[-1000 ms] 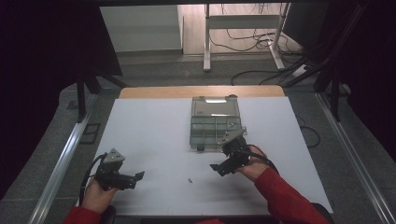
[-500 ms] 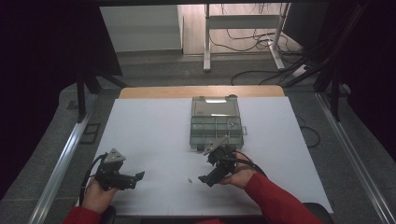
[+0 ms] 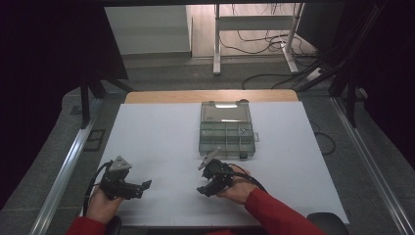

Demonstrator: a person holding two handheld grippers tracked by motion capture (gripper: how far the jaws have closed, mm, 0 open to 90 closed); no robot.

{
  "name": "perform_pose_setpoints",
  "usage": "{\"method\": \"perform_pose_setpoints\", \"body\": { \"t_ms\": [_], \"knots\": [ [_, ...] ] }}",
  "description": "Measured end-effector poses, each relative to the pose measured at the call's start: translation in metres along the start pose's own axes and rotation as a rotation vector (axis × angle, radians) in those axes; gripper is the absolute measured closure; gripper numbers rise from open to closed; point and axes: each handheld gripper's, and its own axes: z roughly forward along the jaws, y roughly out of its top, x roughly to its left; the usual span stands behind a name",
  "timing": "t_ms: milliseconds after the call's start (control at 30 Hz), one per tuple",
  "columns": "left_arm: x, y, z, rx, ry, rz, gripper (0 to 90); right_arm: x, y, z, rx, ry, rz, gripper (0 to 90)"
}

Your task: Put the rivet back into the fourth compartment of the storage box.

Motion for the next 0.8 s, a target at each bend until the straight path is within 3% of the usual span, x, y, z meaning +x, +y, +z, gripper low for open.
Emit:
{"method": "perform_pose_setpoints", "body": {
  "t_ms": [167,333,400,467,800],
  "knots": [
    [0.0,0.0,0.0,0.0,0.001,0.002,0.0,0.006,0.004,0.009,0.017,0.025,-0.014,60.8],
    [0.0,0.0,0.0,0.0,0.001,0.003,0.1,0.01,0.005,0.019,0.048,0.0,-0.056,73.8],
    [0.0,0.0,0.0,0.001,0.0,0.003,0.1,0.015,0.005,0.021,0.052,-0.037,-0.112,80.8],
    [0.0,0.0,0.0,0.001,0.0,0.004,0.1,0.017,0.005,0.021,0.059,-0.044,-0.123,82.4],
    [0.0,0.0,0.0,0.002,0.001,0.005,0.1,0.009,0.007,0.012,0.048,-0.006,-0.085,82.7]
  ]
}}
